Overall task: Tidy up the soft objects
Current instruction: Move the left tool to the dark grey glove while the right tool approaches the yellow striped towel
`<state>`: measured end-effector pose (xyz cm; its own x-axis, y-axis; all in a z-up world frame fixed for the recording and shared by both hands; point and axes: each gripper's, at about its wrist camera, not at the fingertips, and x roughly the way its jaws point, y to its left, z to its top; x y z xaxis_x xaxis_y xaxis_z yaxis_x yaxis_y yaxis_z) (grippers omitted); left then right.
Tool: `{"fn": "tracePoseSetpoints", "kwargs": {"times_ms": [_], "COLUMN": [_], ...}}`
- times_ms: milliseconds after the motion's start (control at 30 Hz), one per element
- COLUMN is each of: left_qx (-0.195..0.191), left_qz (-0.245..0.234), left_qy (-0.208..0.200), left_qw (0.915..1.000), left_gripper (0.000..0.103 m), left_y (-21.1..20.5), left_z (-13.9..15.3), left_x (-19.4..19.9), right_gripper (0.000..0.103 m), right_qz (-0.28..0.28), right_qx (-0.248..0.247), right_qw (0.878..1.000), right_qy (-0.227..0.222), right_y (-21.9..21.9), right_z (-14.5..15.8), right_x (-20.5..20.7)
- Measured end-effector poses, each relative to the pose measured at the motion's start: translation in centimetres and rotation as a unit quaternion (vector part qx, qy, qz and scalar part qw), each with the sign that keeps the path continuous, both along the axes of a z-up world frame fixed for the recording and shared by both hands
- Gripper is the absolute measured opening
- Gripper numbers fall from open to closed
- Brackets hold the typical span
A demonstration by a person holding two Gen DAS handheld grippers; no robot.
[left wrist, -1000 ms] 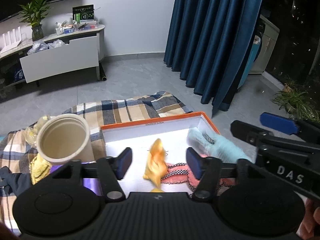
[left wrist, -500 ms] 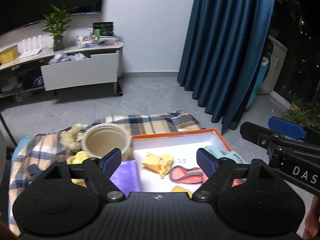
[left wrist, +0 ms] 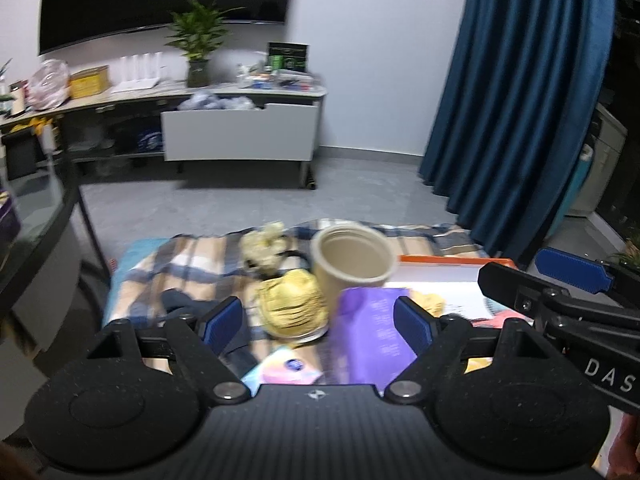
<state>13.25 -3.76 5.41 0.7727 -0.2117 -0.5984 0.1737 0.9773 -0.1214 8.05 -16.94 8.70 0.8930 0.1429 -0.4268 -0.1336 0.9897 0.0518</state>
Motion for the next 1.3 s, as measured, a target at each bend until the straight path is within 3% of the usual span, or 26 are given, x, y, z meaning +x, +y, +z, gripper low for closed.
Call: {"fn": "tracePoseSetpoints", "kwargs": {"times_ms": [533,967,1300], "left_qx": [-0.005,-0.012,-0.001], "left_qz": [0.048,0.054,0.056], "left_qy": [0.02,0.036,0.065], "left_qw": [0.9986,0.9978,0.9963], "left_gripper": [0.084,0.086,0.088], "left_y": [5.0,6.6,8.1], "left_z": [-1.4,-2.9,-6.0], "left_x": [-0.2,1.1,3.8], "right_gripper": [0.072,0.072,0.072], "right_qz": [0.047,0.059,0.051], "right_qx": [0.001,0.002,0.011], "right_qw": [0.999,0.997,0.997], "right_qy": [0.023,0.047,0.063], "right_y": [5.1,6.5,6.5], "right_z": [-1.4,-2.8,-4.2], "right_x": [1.6,3.4,3.6]}}
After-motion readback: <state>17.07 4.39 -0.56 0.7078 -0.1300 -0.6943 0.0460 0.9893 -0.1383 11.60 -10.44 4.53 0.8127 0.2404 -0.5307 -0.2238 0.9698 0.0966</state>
